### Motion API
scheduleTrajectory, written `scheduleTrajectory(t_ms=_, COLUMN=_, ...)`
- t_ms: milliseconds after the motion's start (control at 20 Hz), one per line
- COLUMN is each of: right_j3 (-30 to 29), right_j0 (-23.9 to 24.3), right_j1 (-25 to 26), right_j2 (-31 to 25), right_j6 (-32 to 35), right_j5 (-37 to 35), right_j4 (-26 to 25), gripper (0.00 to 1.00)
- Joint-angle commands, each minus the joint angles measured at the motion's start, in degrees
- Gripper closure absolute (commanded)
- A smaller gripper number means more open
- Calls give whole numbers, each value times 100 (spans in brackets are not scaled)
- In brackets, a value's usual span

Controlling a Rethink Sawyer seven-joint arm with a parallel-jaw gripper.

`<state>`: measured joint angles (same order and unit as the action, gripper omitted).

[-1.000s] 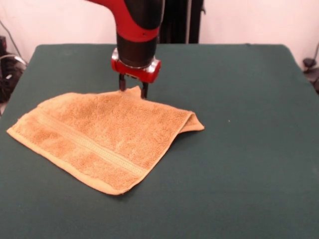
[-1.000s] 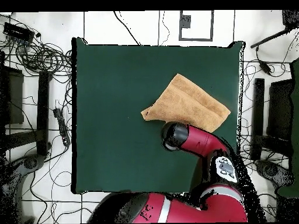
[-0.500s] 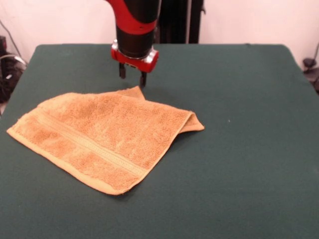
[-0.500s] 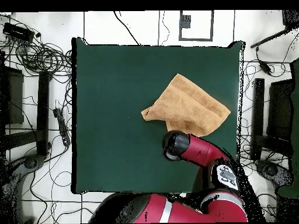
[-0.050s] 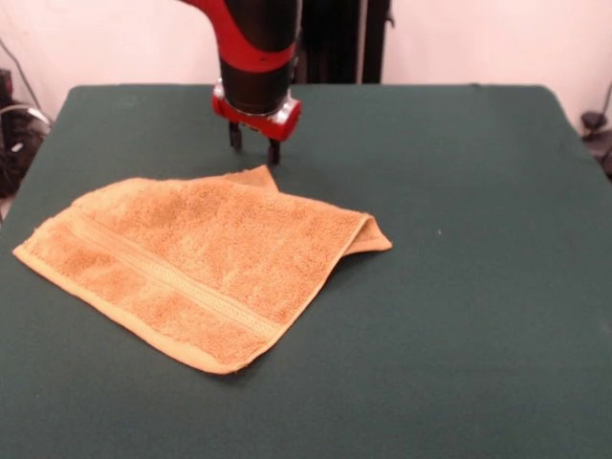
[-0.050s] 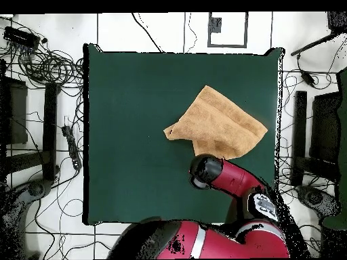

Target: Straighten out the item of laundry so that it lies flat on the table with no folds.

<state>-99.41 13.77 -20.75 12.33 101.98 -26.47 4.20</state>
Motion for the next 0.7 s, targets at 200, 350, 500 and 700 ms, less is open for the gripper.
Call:
scheduleTrajectory(t_ms=200, right_j3=-295, right_j0=-98, right_j1=841, right_j2=-220, right_j6=1455, right_j5=786, right_j4=240, gripper=0)
scheduleTrajectory(t_ms=350, right_j3=-290, right_j0=-371, right_j1=252, right_j2=13, right_j6=1453, right_j5=122, right_j4=249, gripper=0)
scheduleTrajectory(t_ms=500, right_j3=-63, right_j0=-583, right_j1=-352, right_j2=163, right_j6=1391, right_j5=-751, right_j4=310, gripper=0)
scheduleTrajectory(t_ms=700, right_j3=128, right_j0=-689, right_j1=-617, right_j2=251, right_j6=1353, right_j5=-1191, right_j4=338, gripper=0)
